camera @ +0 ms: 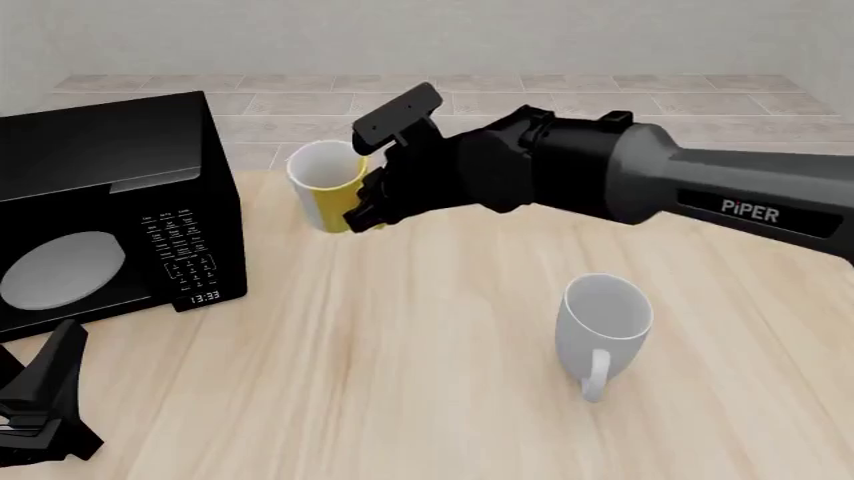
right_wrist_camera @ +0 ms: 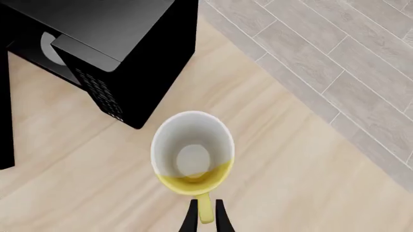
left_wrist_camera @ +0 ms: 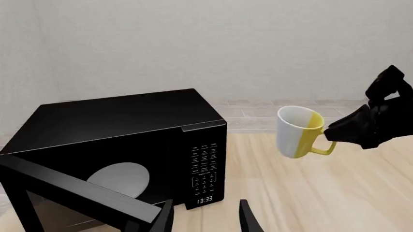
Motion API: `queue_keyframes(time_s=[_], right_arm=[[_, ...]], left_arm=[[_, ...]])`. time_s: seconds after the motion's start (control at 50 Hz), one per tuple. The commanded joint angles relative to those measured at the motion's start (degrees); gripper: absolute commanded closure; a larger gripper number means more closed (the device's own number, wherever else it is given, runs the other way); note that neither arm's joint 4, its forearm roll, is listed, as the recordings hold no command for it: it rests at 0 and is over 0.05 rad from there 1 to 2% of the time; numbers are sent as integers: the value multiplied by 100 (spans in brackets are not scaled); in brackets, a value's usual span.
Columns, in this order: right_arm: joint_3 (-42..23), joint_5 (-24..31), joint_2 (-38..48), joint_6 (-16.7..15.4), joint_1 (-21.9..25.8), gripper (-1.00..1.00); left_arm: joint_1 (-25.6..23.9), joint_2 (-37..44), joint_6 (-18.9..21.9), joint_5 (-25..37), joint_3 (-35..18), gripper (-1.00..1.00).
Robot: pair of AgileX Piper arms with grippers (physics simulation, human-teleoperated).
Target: Put the yellow and white mug to the front of the white mug.
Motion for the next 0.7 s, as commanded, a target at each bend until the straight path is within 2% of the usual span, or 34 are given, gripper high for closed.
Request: queue_keyframes(time_s=[0.02, 0.7], right_arm=[[238, -20, -339, 14, -94, 100], [1093, 55, -1531, -133, -642, 100]], left_arm=[[-2, -6, 5, 1, 0, -100], [-2, -6, 7, 1, 0, -100]])
